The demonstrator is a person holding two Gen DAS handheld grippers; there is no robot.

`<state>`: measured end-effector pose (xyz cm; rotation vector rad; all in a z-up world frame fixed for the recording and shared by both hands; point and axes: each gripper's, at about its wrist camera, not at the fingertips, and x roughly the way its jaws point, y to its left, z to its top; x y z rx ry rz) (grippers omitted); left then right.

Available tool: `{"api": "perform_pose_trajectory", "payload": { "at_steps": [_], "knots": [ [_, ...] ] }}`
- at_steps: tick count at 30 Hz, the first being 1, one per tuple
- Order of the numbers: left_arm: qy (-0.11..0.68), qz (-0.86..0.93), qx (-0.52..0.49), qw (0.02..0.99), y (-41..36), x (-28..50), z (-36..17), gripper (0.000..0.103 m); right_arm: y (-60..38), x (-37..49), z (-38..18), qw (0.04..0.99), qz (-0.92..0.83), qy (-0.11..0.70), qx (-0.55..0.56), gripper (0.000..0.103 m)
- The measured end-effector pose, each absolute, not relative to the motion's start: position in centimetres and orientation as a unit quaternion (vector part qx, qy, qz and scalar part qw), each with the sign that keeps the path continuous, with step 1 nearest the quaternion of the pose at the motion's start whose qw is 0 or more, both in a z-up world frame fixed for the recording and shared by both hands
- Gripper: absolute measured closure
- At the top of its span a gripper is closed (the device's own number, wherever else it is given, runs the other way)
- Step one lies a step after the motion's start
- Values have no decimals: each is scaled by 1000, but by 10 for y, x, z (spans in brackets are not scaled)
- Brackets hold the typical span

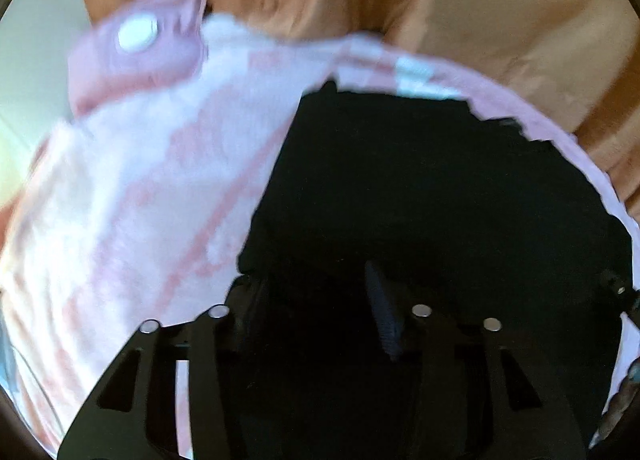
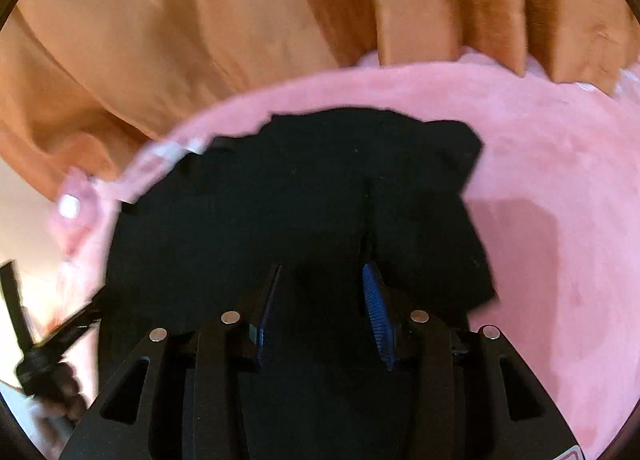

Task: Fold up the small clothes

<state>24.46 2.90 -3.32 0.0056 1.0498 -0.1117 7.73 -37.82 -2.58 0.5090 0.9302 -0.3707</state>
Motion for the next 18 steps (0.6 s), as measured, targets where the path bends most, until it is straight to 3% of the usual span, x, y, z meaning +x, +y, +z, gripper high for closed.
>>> {"api": "perform_pose_trajectory", "payload": {
  "at_steps": [1,2,3,7,10,13,15,18],
  "knots": [
    [494,-51,-1,868,31,246,-34,65,-376,80,-24,853,-180,435,228,74],
    [487,-47,17,872,29,246,-32,84,-373,81,-20,856,-164,435,226,98],
    [483,-52,23,874,29,246,-29,101,-371,78,-14,864,-150,421,234,99],
    [484,-57,22,873,38,249,-24,101,-365,52,22,906,-144,339,210,99],
    [487,-56,10,871,45,252,-31,101,-386,68,-34,866,-158,409,241,100],
    [480,-80,-24,873,48,247,-14,98,-385,67,-21,866,-156,408,245,99],
    [484,-85,-36,870,52,246,-9,96,-374,69,7,881,-190,384,202,89],
    [506,-77,-62,857,62,253,-22,92,-353,89,36,905,-149,356,181,86]
  ]
}}
